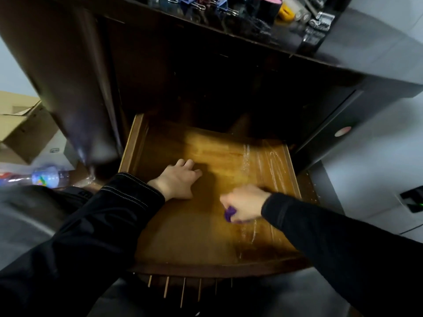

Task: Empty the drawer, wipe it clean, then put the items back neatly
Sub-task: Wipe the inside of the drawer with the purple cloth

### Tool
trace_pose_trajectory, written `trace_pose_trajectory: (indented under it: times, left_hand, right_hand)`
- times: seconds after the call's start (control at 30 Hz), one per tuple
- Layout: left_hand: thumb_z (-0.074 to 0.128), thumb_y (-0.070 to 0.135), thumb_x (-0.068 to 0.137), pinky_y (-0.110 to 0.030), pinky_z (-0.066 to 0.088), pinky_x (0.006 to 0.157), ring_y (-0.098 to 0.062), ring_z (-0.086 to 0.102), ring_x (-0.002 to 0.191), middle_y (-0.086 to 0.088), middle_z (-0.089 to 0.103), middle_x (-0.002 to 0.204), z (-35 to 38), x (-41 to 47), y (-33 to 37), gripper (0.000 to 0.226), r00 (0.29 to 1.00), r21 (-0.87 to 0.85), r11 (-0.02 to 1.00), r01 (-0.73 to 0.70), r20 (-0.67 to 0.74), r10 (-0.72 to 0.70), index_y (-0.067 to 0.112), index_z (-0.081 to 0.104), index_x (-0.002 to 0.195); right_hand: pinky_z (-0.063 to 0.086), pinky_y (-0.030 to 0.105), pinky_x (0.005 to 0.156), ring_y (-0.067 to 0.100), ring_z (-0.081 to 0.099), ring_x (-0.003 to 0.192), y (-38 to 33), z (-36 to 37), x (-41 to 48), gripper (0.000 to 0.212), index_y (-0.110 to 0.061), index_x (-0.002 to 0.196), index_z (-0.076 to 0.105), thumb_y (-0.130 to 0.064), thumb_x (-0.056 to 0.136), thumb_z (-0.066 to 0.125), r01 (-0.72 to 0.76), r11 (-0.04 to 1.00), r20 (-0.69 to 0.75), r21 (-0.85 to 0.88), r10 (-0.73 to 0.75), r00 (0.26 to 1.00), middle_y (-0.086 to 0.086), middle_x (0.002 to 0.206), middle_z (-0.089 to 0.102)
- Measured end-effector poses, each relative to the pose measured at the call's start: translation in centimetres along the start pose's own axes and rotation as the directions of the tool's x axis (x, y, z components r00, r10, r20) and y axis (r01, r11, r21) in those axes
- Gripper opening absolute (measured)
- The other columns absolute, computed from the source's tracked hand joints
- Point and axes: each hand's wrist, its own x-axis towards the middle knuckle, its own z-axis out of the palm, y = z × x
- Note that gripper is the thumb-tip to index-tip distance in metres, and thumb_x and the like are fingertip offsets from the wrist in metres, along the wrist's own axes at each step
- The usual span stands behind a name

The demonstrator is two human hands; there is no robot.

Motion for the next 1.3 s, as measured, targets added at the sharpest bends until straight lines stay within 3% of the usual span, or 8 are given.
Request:
trace_pose_trajectory:
  times: [0.17,0.3,0.47,0.63,0.77,1.03,1.13,1.3]
  left_hand:
    - [0.068,0.042,0.086,-0.042,0.048,0.096,-0.03,0.037,0.126,-0.007,0.035,0.14,-0.1,0.1,0.1,0.074,1.0,0.006,1.0,0.001,0.018,-0.001,0.027,0.034,0.15]
    - [0.067,0.042,0.086,-0.042,0.048,0.097,-0.03,0.037,0.127,-0.007,0.034,0.142,0.0,0.2,0.0,0.073,1.0,0.005,1.0,0.008,0.018,-0.008,0.028,0.034,0.15]
    - [0.067,0.04,0.086,-0.041,0.049,0.095,-0.029,0.038,0.126,-0.007,0.035,0.141,0.0,0.3,0.0,0.072,1.0,0.008,1.0,0.015,0.015,-0.015,0.028,0.035,0.149]
    - [0.067,0.042,0.085,-0.041,0.047,0.094,-0.029,0.038,0.124,-0.007,0.036,0.139,0.0,0.1,0.0,0.072,1.0,0.007,1.0,0.008,0.01,-0.008,0.029,0.035,0.148]
    - [0.07,0.044,0.084,-0.041,0.049,0.095,-0.029,0.037,0.126,-0.007,0.034,0.141,-0.1,0.1,0.0,0.075,1.0,0.002,1.0,0.006,0.017,-0.006,0.029,0.034,0.149]
    - [0.068,0.04,0.086,-0.041,0.049,0.096,-0.029,0.037,0.127,-0.007,0.033,0.143,-0.1,0.3,-0.1,0.075,0.999,0.004,1.0,0.013,0.031,-0.014,0.03,0.032,0.151]
    - [0.068,0.038,0.086,-0.041,0.049,0.096,-0.028,0.037,0.127,-0.006,0.035,0.142,-0.1,0.3,0.0,0.073,0.999,-0.005,1.0,0.013,0.035,-0.013,0.03,0.033,0.15]
    - [0.067,0.036,0.086,-0.042,0.049,0.097,-0.029,0.036,0.128,-0.006,0.034,0.142,0.0,0.4,-0.2,0.072,1.0,-0.006,1.0,0.007,0.028,-0.007,0.03,0.034,0.15]
  right_hand:
    - [0.049,0.038,0.068,0.023,0.059,0.08,-3.0,4.0,-4.0,0.019,-0.017,0.105,0.054,-0.006,0.091,0.062,0.211,0.976,0.128,-0.046,-0.203,0.971,0.004,0.091,0.062]
    - [0.055,0.032,0.073,0.014,0.06,0.081,-0.1,0.5,-1.2,0.023,-0.025,0.098,0.054,-0.033,0.088,0.073,0.057,0.998,0.012,0.016,-0.058,0.998,-0.004,0.088,0.062]
    - [0.053,0.031,0.07,0.016,0.059,0.079,3.9,-3.3,3.4,0.026,-0.025,0.1,0.053,-0.039,0.088,0.072,-0.102,0.993,-0.14,-0.067,0.092,0.986,-0.005,0.087,0.062]
    - [0.045,0.029,0.058,0.014,0.055,0.071,-0.3,-0.4,0.3,0.025,-0.021,0.098,0.054,-0.032,0.087,0.074,0.1,0.988,0.039,-0.115,-0.096,0.995,-0.007,0.074,0.052]
    - [0.042,0.035,0.058,0.023,0.055,0.067,-3.6,3.3,-3.2,0.016,-0.01,0.1,0.056,-0.009,0.089,0.068,0.329,0.904,0.125,-0.273,-0.306,0.944,0.002,0.074,0.056]
    - [0.042,0.032,0.061,0.022,0.06,0.077,-1.5,-0.4,-1.6,0.029,-0.02,0.099,0.049,-0.033,0.088,0.073,0.179,0.96,0.05,-0.216,-0.173,0.984,0.002,0.089,0.064]
    - [0.039,0.031,0.056,0.023,0.06,0.074,-3.3,0.8,-2.3,0.022,-0.017,0.095,0.048,-0.023,0.09,0.069,0.286,0.917,0.116,-0.278,-0.263,0.958,0.004,0.084,0.062]
    - [0.053,0.039,0.072,0.031,0.066,0.088,-6.2,1.6,-2.5,0.011,-0.012,0.1,0.059,-0.007,0.091,0.06,0.366,0.865,0.142,-0.344,-0.337,0.931,0.01,0.099,0.07]
